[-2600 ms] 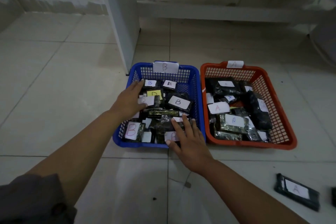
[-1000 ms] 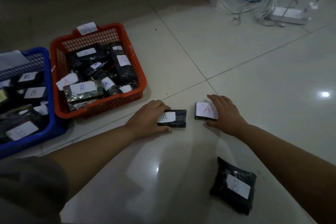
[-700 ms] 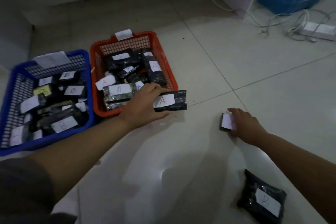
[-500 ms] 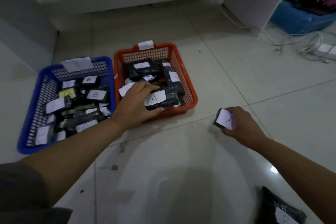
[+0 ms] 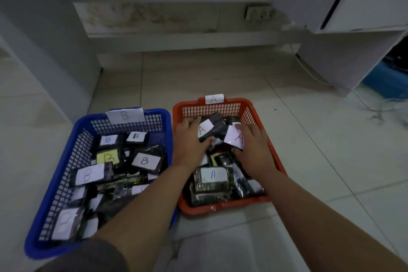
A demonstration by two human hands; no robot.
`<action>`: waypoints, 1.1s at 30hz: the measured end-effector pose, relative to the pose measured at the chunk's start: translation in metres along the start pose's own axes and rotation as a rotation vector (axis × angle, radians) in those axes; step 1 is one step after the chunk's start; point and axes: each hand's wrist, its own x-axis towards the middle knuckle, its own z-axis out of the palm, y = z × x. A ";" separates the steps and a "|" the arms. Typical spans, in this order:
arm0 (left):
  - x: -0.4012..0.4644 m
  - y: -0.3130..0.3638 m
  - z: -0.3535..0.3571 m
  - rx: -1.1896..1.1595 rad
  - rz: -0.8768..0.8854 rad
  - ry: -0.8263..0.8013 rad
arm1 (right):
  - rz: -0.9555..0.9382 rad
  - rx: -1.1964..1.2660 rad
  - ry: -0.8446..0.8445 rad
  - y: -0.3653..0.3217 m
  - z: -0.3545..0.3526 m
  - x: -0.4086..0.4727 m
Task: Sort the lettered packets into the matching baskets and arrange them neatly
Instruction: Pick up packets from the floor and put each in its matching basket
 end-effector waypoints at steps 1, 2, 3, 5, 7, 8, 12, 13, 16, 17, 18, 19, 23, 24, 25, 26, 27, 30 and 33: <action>0.009 -0.003 0.005 -0.004 -0.009 -0.018 | 0.046 0.014 -0.004 0.002 0.004 0.006; 0.018 -0.007 0.008 0.000 -0.017 -0.052 | 0.089 0.028 -0.008 0.005 0.006 0.010; 0.026 -0.011 0.009 0.020 -0.021 -0.096 | 0.115 0.033 -0.015 0.008 0.008 0.013; 0.039 -0.019 0.010 0.096 -0.032 -0.181 | 0.109 0.007 -0.043 0.015 0.011 0.015; 0.047 -0.024 0.010 0.170 -0.036 -0.273 | 0.069 -0.062 -0.076 0.020 0.012 0.015; 0.049 -0.026 0.012 0.201 -0.024 -0.300 | 0.060 -0.094 -0.087 0.021 0.012 0.014; 0.047 -0.024 0.023 0.283 0.045 -0.219 | 0.052 -0.075 -0.110 0.018 0.017 0.020; 0.046 -0.024 0.026 0.291 0.053 -0.194 | 0.042 -0.064 -0.104 0.017 0.021 0.022; 0.043 -0.023 0.029 0.252 0.037 -0.160 | 0.031 -0.064 -0.069 0.016 0.031 0.020; 0.043 -0.023 0.028 0.231 0.028 -0.165 | 0.023 -0.058 -0.065 0.017 0.031 0.019; 0.043 -0.023 0.027 0.212 0.023 -0.172 | 0.013 -0.045 -0.068 0.020 0.028 0.018; 0.043 -0.022 0.025 0.192 0.019 -0.178 | -0.001 -0.031 -0.070 0.024 0.023 0.016; 0.038 -0.006 0.017 0.111 0.002 -0.098 | -0.059 0.055 -0.057 0.035 -0.012 0.001; 0.034 0.003 0.015 0.074 0.016 -0.068 | -0.054 0.086 -0.055 0.039 -0.023 -0.007; 0.028 0.014 0.013 0.025 0.041 -0.049 | -0.049 0.099 -0.057 0.045 -0.033 -0.016; 0.019 0.026 0.012 -0.025 0.079 -0.040 | -0.047 0.094 -0.063 0.052 -0.043 -0.028; 0.008 0.039 0.012 -0.063 0.126 -0.045 | -0.047 0.088 -0.073 0.061 -0.053 -0.041; -0.036 0.074 0.018 -0.093 0.301 -0.121 | -0.034 0.114 -0.095 0.087 -0.079 -0.093; -0.079 0.103 0.034 -0.029 0.448 -0.226 | 0.018 0.152 -0.067 0.110 -0.106 -0.147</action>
